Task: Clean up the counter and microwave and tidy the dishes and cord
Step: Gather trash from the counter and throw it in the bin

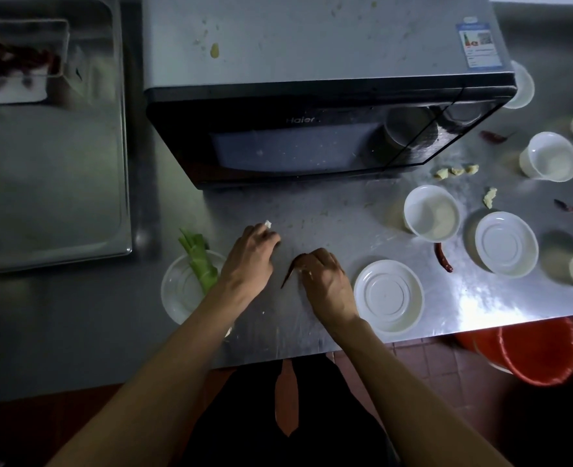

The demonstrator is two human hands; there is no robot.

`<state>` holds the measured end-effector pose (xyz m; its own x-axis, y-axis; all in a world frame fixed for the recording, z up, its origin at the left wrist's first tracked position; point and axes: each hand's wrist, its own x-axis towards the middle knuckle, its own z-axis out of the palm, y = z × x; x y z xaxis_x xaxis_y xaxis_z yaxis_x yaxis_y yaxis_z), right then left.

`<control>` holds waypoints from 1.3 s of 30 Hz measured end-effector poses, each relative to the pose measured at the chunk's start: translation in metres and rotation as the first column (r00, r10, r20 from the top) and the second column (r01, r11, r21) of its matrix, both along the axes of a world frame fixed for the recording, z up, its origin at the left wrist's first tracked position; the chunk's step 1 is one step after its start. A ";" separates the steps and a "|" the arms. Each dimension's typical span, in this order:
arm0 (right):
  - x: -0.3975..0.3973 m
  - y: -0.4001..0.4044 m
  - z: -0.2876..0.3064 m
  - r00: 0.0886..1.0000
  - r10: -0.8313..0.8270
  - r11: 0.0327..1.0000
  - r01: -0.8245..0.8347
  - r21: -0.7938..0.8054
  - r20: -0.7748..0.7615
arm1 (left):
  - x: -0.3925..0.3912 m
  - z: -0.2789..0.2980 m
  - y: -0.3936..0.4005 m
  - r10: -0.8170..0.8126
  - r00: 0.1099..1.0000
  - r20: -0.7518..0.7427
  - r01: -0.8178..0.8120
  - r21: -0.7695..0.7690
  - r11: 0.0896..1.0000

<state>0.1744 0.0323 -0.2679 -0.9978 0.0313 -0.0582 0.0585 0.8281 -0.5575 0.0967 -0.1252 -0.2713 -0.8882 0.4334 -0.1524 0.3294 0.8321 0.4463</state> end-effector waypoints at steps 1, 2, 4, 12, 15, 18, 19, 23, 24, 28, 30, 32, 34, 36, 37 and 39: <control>-0.001 0.001 0.002 1.000 -0.007 1.000 0.006 -0.011 -0.020 | 0.001 0.001 0.000 -0.002 1.000 0.001 0.002 0.015 1.000; -0.003 0.003 0.004 0.999 -0.015 1.000 0.015 -0.015 -0.033 | 0.001 0.003 -0.001 -0.005 1.000 -0.002 0.005 0.029 1.000; -0.006 0.007 0.007 0.998 -0.038 0.999 0.038 -0.002 -0.045 | 0.002 0.007 -0.001 -0.013 1.000 -0.014 0.014 0.051 0.999; -0.005 0.029 0.031 0.974 -0.152 0.987 0.160 0.033 -0.169 | -0.003 0.031 0.010 -0.079 0.992 -0.096 0.094 0.162 0.982; 0.002 0.043 0.041 0.952 -0.220 0.973 0.230 0.024 -0.213 | -0.005 0.042 0.022 -0.113 0.987 -0.118 0.135 0.192 0.972; 0.012 0.058 0.053 0.934 -0.254 0.963 0.267 0.020 -0.253 | -0.002 0.051 0.038 -0.156 0.980 -0.123 0.179 0.204 0.962; 0.015 0.064 0.056 0.928 -0.271 0.958 0.285 0.017 -0.257 | -0.001 0.053 0.044 -0.171 0.977 -0.124 0.194 0.204 0.960; 0.035 0.092 0.061 0.891 -0.363 0.929 0.370 -0.027 -0.275 | 0.010 0.060 0.075 -0.242 0.960 -0.140 0.268 0.213 0.940; 0.041 0.099 0.062 0.878 -0.392 0.917 0.398 -0.037 -0.272 | 0.013 0.061 0.084 -0.258 0.955 -0.146 0.286 0.214 0.934; 0.073 0.136 0.066 0.831 -0.479 0.874 0.482 -0.063 -0.282 | 0.033 0.068 0.130 -0.333 0.928 -0.169 0.364 0.206 0.909; 0.094 0.159 0.068 0.809 -0.515 0.854 0.514 -0.084 -0.283 | 0.047 0.073 0.158 -0.362 0.914 -0.184 0.397 0.216 0.892; 0.117 0.183 0.071 0.780 -0.555 0.828 0.551 -0.105 -0.289 | 0.065 0.078 0.186 -0.389 0.899 -0.203 0.428 0.210 0.879; 0.143 0.208 0.073 0.746 -0.599 0.797 0.590 -0.127 -0.292 | 0.085 0.082 0.216 -0.418 0.884 -0.209 0.459 0.221 0.861; 0.171 0.234 0.074 0.715 -0.637 0.768 0.622 -0.154 -0.288 | 0.108 0.085 0.248 -0.449 0.870 -0.204 0.488 0.235 0.840; 0.186 0.247 0.074 0.702 -0.654 0.754 0.636 -0.166 -0.283 | 0.120 0.087 0.264 -0.468 0.859 -0.206 0.507 0.231 0.830; 0.217 0.275 0.076 0.677 -0.679 0.731 0.661 -0.171 -0.284 | 0.143 0.088 0.298 -0.510 0.832 -0.218 0.550 0.207 0.809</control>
<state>0.3914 0.3070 -0.1916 -0.6739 0.7043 0.2232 0.4062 0.6055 -0.6844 0.2399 0.1725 -0.1832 -0.5114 0.8481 0.1382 0.7636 0.3748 0.5258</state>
